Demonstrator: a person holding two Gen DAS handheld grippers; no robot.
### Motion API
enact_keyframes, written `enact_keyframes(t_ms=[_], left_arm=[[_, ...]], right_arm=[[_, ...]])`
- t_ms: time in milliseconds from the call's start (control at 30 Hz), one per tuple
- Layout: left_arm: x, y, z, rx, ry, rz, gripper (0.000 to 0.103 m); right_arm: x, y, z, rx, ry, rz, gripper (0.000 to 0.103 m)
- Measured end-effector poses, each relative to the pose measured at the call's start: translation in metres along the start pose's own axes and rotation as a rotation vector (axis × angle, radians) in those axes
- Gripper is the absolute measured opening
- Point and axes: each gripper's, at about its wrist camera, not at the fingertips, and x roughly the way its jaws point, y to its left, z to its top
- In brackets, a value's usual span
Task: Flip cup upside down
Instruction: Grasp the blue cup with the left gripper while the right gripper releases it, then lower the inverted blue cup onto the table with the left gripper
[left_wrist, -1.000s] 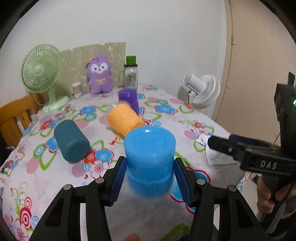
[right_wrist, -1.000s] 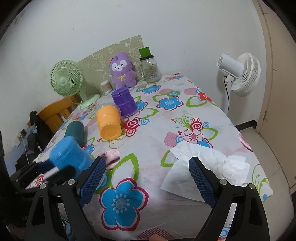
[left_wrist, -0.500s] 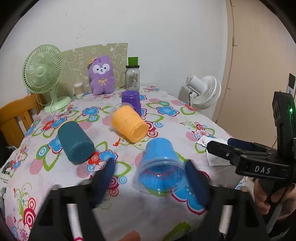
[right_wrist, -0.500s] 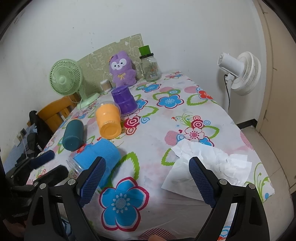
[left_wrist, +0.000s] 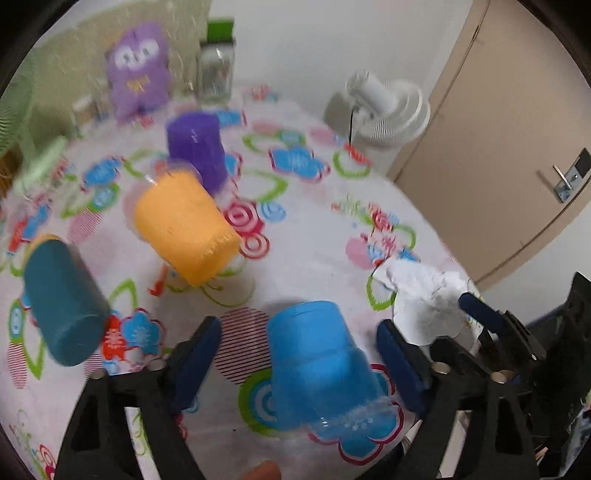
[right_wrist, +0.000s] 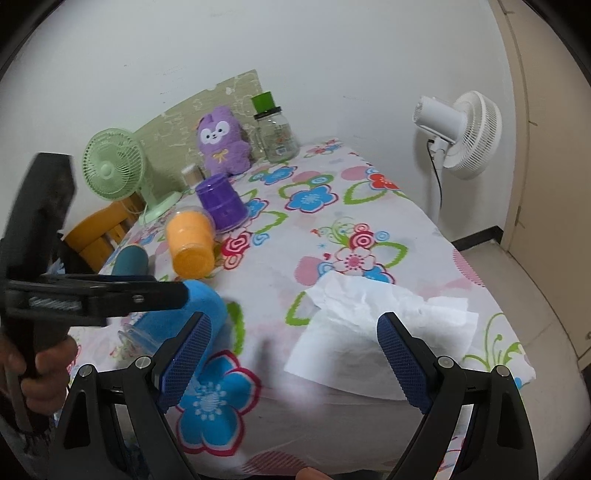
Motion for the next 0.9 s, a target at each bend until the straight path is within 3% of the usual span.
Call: enact_keyframes(t_ms=[67,200,367,567,900], left_arm=[[0.011,0.001,0.002,-0.003,0.048,0.008,0.075],[0.028,-0.001,0.005,-0.018,0.148,-0.063,0.061],[0.031,-0.002,0.008,-0.027,0.175,-0.066,0.056],[0.000,0.001,0.008,-0.028,0.061,-0.081,0.056],[-0.056,0.002,-0.021,-0.024,-0.215,0.101,0.056]], right_arm=[[0.002,-0.005,-0.001,0.010,0.005,-0.003,0.093],[0.006,-0.009,-0.001,0.020,0.010,-0.005,0.093],[0.007,-0.008,0.000,0.018,0.005,0.002,0.093],[0.004,-0.003,0.001,0.009,-0.004,0.008,0.093],[0.000,0.017,0.002,-0.040,-0.015,0.031,0.093]])
